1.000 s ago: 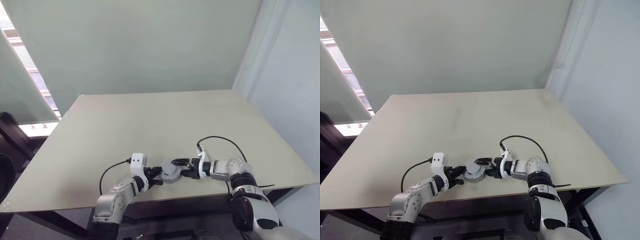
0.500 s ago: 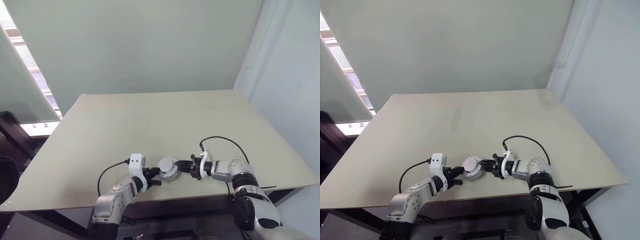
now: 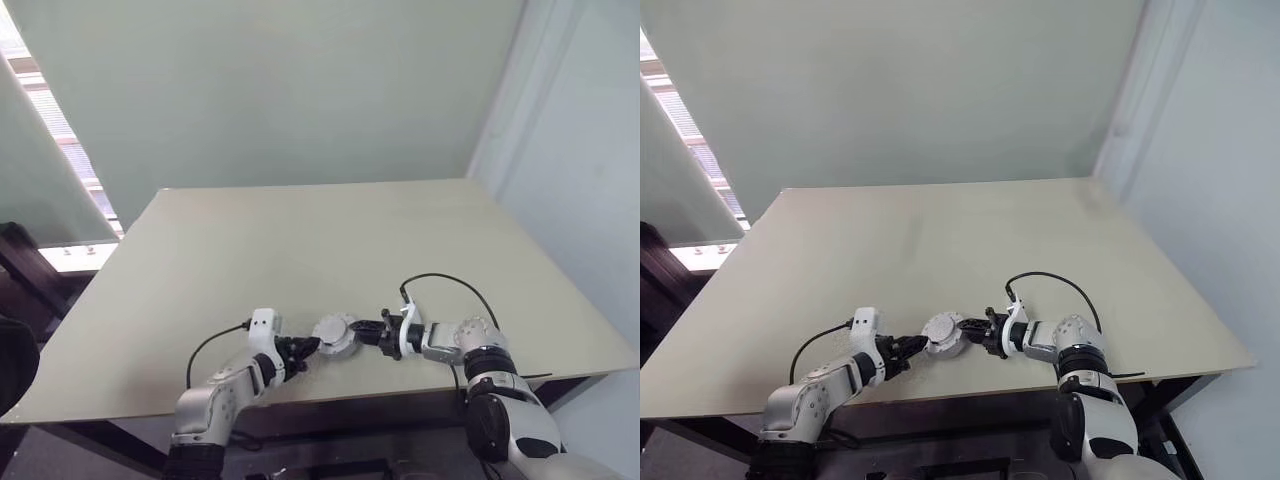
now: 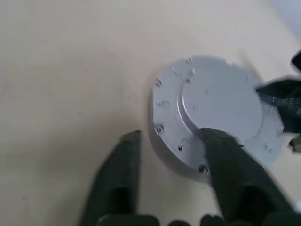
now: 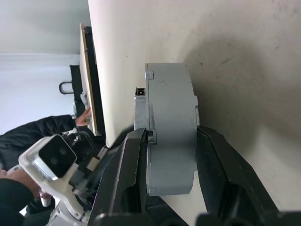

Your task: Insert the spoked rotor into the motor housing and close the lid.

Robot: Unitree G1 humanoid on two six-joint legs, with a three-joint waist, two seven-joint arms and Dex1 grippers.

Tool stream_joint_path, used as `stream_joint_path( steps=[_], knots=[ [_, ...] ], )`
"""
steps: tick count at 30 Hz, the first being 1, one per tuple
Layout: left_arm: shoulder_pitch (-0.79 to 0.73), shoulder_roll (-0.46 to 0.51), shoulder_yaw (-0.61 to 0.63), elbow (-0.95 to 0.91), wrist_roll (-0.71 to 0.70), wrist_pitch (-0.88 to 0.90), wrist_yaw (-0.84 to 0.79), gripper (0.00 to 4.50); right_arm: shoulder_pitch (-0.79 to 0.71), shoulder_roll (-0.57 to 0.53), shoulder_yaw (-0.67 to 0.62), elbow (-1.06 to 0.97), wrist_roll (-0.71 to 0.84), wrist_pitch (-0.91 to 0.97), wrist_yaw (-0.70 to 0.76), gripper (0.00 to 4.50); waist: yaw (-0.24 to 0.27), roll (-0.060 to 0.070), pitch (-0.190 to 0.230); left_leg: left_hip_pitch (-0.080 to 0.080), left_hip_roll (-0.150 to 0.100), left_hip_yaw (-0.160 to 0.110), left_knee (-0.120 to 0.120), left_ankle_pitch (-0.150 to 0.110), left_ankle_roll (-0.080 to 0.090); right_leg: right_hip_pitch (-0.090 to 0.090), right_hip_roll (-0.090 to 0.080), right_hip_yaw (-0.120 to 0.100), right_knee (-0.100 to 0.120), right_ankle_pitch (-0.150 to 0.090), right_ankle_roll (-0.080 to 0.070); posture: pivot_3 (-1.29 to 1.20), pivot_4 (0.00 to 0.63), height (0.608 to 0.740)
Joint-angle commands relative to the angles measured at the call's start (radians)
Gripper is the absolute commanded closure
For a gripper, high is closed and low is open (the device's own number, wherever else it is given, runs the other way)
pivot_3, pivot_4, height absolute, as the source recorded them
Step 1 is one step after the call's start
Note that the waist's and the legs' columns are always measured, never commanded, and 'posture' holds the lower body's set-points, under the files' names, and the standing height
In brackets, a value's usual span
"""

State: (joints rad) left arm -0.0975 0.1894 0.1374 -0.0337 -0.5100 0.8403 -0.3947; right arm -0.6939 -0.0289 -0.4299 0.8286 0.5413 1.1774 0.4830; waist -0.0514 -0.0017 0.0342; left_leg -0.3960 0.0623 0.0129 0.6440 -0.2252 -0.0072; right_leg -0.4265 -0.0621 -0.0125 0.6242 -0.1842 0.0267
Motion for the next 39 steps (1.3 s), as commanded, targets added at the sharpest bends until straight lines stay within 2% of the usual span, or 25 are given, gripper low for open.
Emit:
stream_joint_path(
  steps=[1,4,8,10,18,25,31,39],
  knots=[
    [-0.022,0.029,0.110,-0.061,-0.091,0.030,-0.006,0.98,0.004,0.001,-0.005,-0.025,0.026,-0.002,-0.008,3.31,-0.001,0.000,0.000,0.000,0.000,0.000,0.000,0.000,0.000,0.000,0.000,0.000,0.000,0.000,0.000,0.00,0.000,0.740],
    [-0.029,0.024,0.212,-0.062,-0.141,0.024,0.047,0.01,0.008,0.003,-0.014,-0.021,0.041,-0.001,-0.008,3.31,-0.001,0.000,0.000,0.000,0.000,0.000,-0.001,0.000,0.000,0.000,0.001,0.000,0.000,0.000,0.000,0.00,0.000,0.740],
    [-0.034,-0.014,0.363,-0.051,-0.303,0.090,0.100,0.00,0.016,0.019,-0.057,-0.040,0.099,0.017,0.019,3.31,0.000,-0.001,0.001,0.000,0.000,0.000,-0.001,0.000,0.000,0.000,0.001,0.000,-0.001,0.000,0.000,0.00,0.000,0.740],
    [-0.026,-0.024,0.395,-0.055,-0.366,0.125,0.111,0.00,0.019,0.026,-0.075,-0.056,0.124,0.028,0.020,3.31,0.000,-0.002,0.003,-0.001,0.000,0.000,-0.001,0.000,0.000,0.000,0.001,0.000,-0.001,0.000,0.000,0.00,0.000,0.740],
    [0.037,-0.081,0.434,-0.057,-0.574,0.216,0.157,0.00,0.000,0.079,-0.133,-0.145,0.212,0.066,-0.015,3.31,0.000,-0.006,0.007,-0.001,0.001,-0.001,-0.001,0.000,0.000,-0.001,0.002,0.000,-0.001,0.000,0.000,0.00,0.000,0.740],
    [0.063,-0.149,0.454,-0.040,-0.766,0.225,0.208,0.00,-0.015,0.133,-0.141,-0.242,0.274,0.099,-0.074,3.31,0.001,-0.007,0.008,-0.002,0.001,-0.001,-0.001,0.000,0.000,-0.001,0.001,0.000,-0.002,0.000,0.000,0.00,0.000,0.740],
    [0.071,-0.184,0.408,-0.035,-0.829,0.199,0.234,0.00,-0.014,0.162,-0.130,-0.304,0.304,0.128,-0.114,3.31,0.001,-0.007,0.008,-0.003,0.001,-0.001,-0.001,0.000,0.000,-0.002,0.001,0.000,-0.002,0.000,0.000,0.00,0.000,0.740],
    [0.059,-0.206,0.360,-0.009,-0.848,0.154,0.241,0.00,0.002,0.188,-0.115,-0.353,0.334,0.170,-0.141,3.31,0.001,-0.007,0.008,-0.003,0.001,-0.001,-0.001,0.000,0.000,-0.002,0.001,0.000,-0.002,0.000,0.000,0.00,0.000,0.740]
  ],
)
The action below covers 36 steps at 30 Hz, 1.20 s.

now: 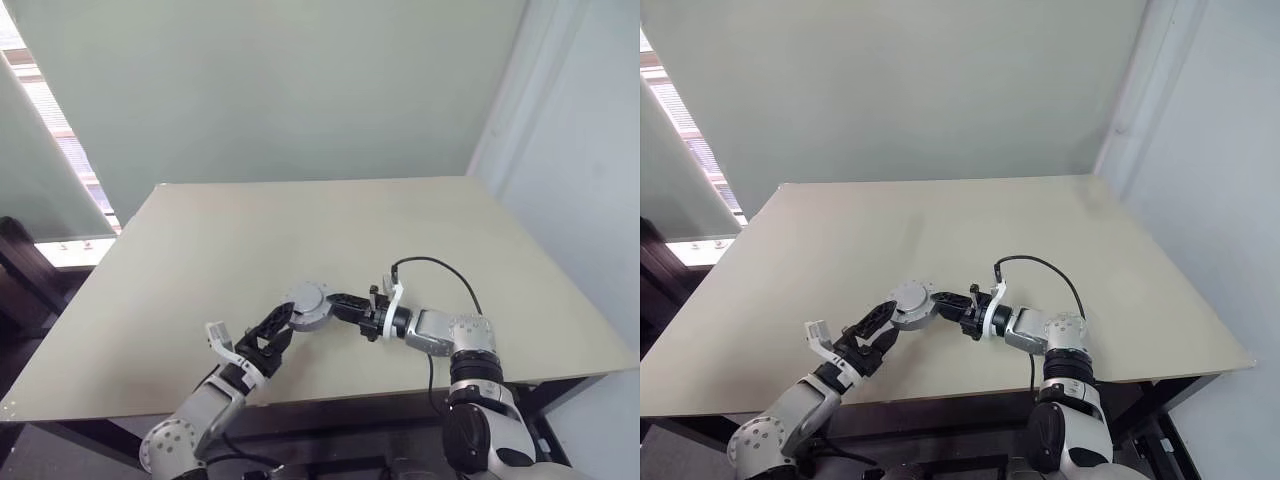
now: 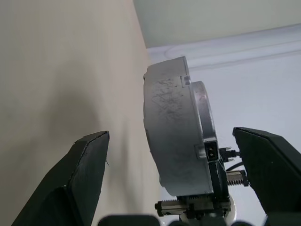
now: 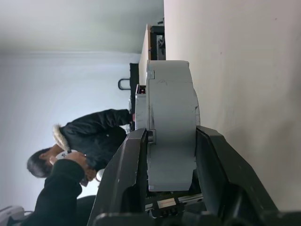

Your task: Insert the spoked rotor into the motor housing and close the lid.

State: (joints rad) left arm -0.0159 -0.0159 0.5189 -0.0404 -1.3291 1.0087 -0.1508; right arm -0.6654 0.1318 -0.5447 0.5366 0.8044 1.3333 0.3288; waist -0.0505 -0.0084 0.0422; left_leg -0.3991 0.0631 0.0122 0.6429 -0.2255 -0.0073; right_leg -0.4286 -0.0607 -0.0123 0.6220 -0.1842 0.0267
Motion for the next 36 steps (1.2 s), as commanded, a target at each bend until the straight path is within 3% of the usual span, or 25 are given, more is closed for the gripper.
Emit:
stream_joint_path(
  steps=[1,14,17,22,36],
  knots=[
    [-0.024,0.000,-0.030,0.001,-0.028,-0.017,-0.004,0.00,-0.023,0.029,0.003,-0.066,0.073,0.018,0.011,3.31,0.000,0.000,0.000,0.000,0.000,0.000,0.000,0.000,0.000,0.000,0.000,0.000,0.000,0.000,0.000,0.00,0.000,0.740],
    [-0.038,-0.005,-0.086,0.032,-0.046,-0.053,-0.014,0.00,0.009,0.050,0.030,-0.106,0.096,0.061,-0.019,3.31,0.000,0.000,0.000,-0.001,0.000,0.000,0.000,0.000,0.000,0.000,0.000,0.000,0.000,0.000,0.000,0.00,0.000,0.740],
    [-0.036,-0.006,-0.095,0.032,-0.053,-0.055,-0.014,0.55,0.014,0.052,0.034,-0.110,0.102,0.063,-0.024,3.31,0.000,0.000,0.000,-0.001,0.000,0.000,0.000,0.000,0.000,0.000,0.000,0.000,0.000,0.000,0.000,0.00,0.000,0.740],
    [-0.031,-0.005,-0.102,0.033,-0.067,-0.054,-0.014,2.19,0.022,0.055,0.039,-0.115,0.110,0.065,-0.032,3.31,0.000,0.000,0.000,-0.001,0.000,0.000,0.000,0.000,0.000,-0.001,0.000,0.000,0.000,0.000,0.000,0.00,0.000,0.740],
    [-0.033,-0.009,-0.115,0.039,-0.086,-0.088,-0.011,2.32,0.051,0.042,0.114,-0.156,0.093,-0.004,-0.013,3.31,0.000,0.000,0.000,-0.002,0.000,0.000,0.000,0.000,0.000,-0.002,0.000,0.000,0.000,0.000,0.000,0.00,0.000,0.740]
  ],
)
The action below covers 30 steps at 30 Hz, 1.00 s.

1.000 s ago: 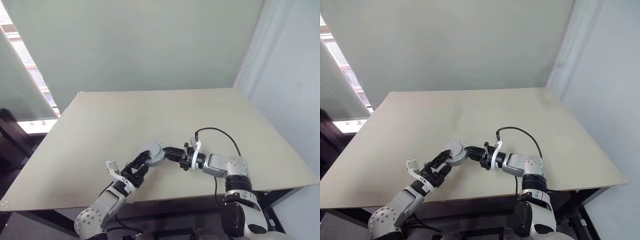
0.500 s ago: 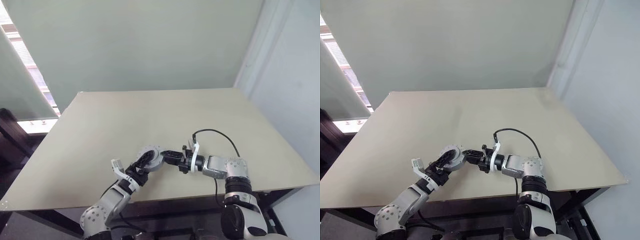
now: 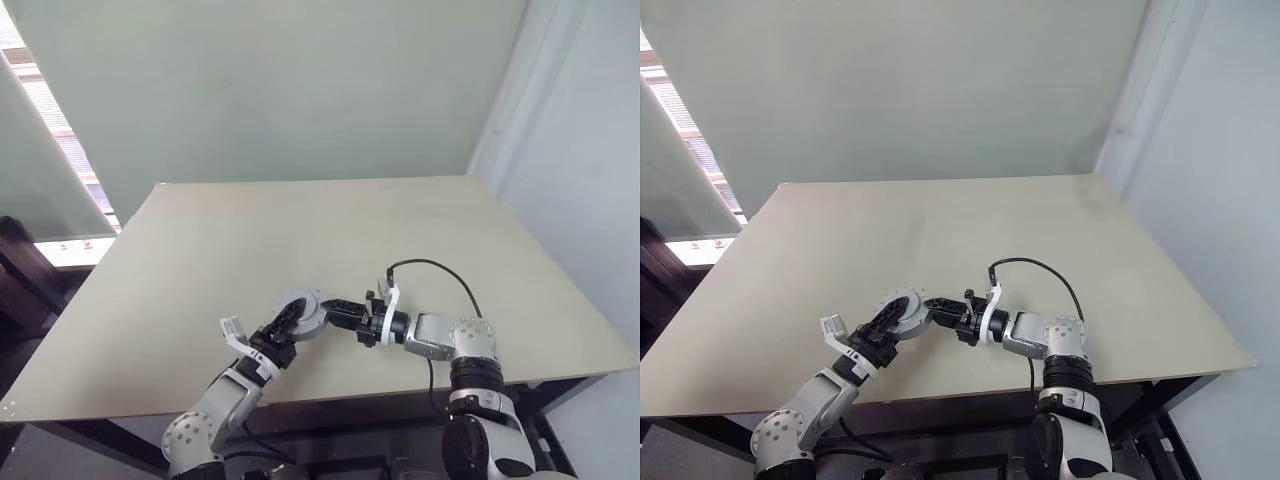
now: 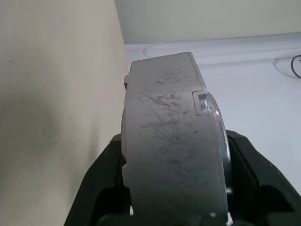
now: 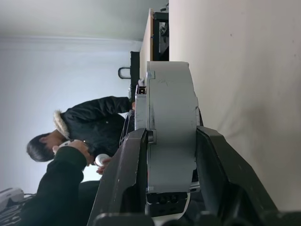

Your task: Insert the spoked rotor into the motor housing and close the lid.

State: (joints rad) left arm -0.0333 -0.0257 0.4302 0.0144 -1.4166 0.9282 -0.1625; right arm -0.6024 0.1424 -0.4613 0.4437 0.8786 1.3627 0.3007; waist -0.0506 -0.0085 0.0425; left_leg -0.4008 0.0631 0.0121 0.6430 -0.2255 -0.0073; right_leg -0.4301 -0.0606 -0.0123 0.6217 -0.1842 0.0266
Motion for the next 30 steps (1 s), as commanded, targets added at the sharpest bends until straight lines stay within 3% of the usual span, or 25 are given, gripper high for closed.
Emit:
stream_joint_path(
  steps=[1,10,11,18,23,30],
  knots=[
    [-0.016,-0.001,-0.027,-0.015,0.001,-0.011,0.000,2.33,-0.010,0.027,0.044,-0.068,0.011,-0.046,0.021,3.31,0.000,0.000,0.000,0.000,0.000,0.000,0.000,0.000,0.000,0.000,0.000,0.000,0.000,0.000,0.000,0.00,0.000,0.740],
    [-0.023,-0.007,-0.030,-0.007,-0.003,-0.044,-0.010,2.45,0.003,0.007,0.088,-0.092,0.030,-0.059,0.070,0.18,0.000,0.000,0.000,0.000,0.000,0.000,0.000,0.000,0.000,-0.001,0.000,0.000,0.000,0.000,0.000,0.00,0.000,0.740],
    [-0.024,-0.008,-0.029,-0.006,-0.004,-0.048,-0.012,2.45,0.003,0.009,0.085,-0.092,0.027,-0.066,0.062,0.00,0.000,0.000,0.000,0.000,0.000,0.000,0.000,0.000,0.000,-0.001,0.000,0.000,0.000,0.000,0.000,0.00,0.000,0.740],
    [-0.040,-0.014,-0.013,-0.006,0.006,-0.105,-0.027,2.45,0.006,-0.002,0.102,-0.079,-0.042,-0.185,0.005,0.00,0.000,0.000,0.000,-0.001,0.000,0.000,0.000,0.000,0.000,-0.001,0.000,0.000,0.000,0.000,0.000,0.00,0.000,0.740],
    [-0.079,0.005,0.026,-0.010,0.076,-0.232,-0.024,2.45,0.093,-0.105,0.359,-0.208,-0.261,-0.465,0.147,0.00,0.000,0.000,0.000,-0.002,0.000,0.000,0.000,0.000,0.000,-0.002,0.000,0.000,0.000,0.000,0.000,0.00,0.000,0.740],
    [-0.130,0.079,0.015,0.052,0.318,-0.397,-0.020,2.46,0.177,-0.236,0.622,-0.271,-0.512,-0.846,0.320,0.00,0.000,0.000,0.000,-0.003,0.000,0.000,0.000,0.000,0.000,-0.003,0.001,0.000,0.000,0.000,0.000,0.00,0.000,0.740]
  ],
)
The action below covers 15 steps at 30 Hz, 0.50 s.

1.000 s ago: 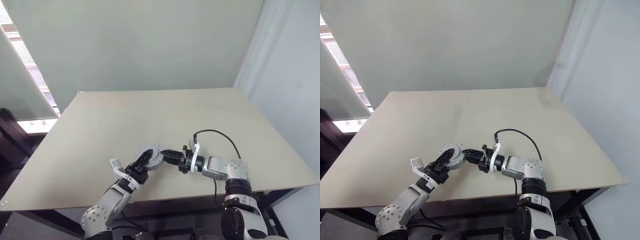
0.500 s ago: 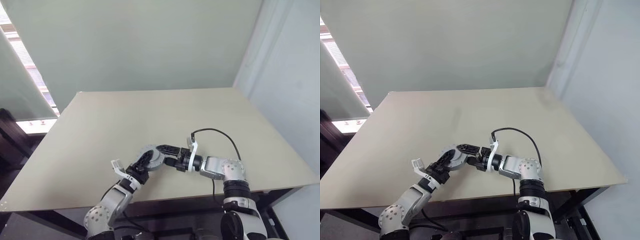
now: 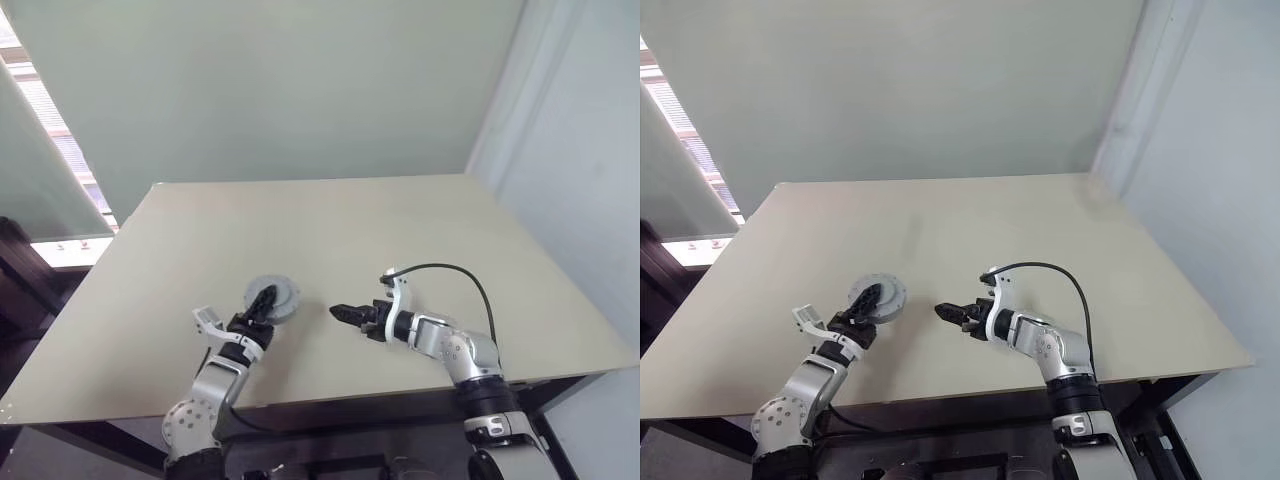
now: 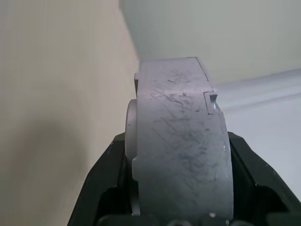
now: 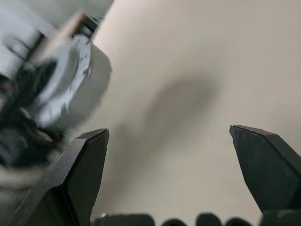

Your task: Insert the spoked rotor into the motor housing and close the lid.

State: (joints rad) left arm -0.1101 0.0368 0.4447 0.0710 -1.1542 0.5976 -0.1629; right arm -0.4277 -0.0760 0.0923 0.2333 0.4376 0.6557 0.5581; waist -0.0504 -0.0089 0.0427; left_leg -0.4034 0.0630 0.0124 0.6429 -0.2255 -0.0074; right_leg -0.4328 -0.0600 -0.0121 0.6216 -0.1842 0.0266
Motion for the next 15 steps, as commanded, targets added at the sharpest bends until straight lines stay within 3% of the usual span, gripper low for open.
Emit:
stream_joint_path(
  steps=[1,8,15],
  knots=[
    [-0.063,0.024,0.006,0.012,0.077,-0.085,-0.019,2.46,0.010,-0.029,0.089,-0.063,-0.096,-0.184,0.079,0.00,0.000,0.000,0.000,0.000,0.000,0.000,0.000,0.000,0.000,0.000,0.000,0.000,0.000,0.000,0.000,0.00,0.000,0.740],
    [-0.107,0.086,-0.004,0.105,0.216,-0.146,-0.058,2.46,0.051,-0.078,0.180,-0.072,-0.207,-0.417,0.173,0.00,0.001,-0.004,0.002,0.000,0.000,0.000,0.000,0.000,0.000,0.000,0.000,0.000,0.000,0.000,0.000,0.00,0.000,0.740],
    [-0.140,0.124,-0.041,0.181,0.371,-0.210,-0.091,2.46,0.060,-0.090,0.197,-0.061,-0.255,-0.488,0.187,0.00,0.001,-0.008,0.004,0.000,0.000,0.000,0.000,0.000,0.000,0.000,0.000,0.000,0.000,0.000,0.000,0.00,0.000,0.740]
  ],
)
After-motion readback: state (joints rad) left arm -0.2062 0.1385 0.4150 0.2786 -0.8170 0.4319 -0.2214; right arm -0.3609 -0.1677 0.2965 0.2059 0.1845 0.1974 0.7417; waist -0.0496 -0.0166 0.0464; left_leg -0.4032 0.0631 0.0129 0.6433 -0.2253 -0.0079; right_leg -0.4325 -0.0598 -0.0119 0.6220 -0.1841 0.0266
